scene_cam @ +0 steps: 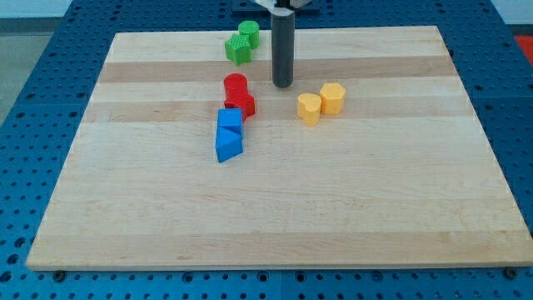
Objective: Push the red star slightly left
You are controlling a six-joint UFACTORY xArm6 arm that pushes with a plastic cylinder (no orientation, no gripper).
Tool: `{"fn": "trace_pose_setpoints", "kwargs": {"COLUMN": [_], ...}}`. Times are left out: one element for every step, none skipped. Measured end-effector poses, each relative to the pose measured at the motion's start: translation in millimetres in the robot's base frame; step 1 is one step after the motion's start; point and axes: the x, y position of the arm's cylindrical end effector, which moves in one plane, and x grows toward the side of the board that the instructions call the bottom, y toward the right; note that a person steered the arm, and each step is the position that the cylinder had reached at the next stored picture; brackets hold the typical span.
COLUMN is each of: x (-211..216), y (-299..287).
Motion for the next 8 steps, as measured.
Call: {"fn": "trace_pose_setpoints", "kwargs": {"x": [14.9, 25.9, 35.7, 41.8, 42.2, 42.4, 42.6, 42.9], "y": [0.0, 0.0, 0.0, -0.3, -13.8, -28.4, -36.7, -44.6]}}
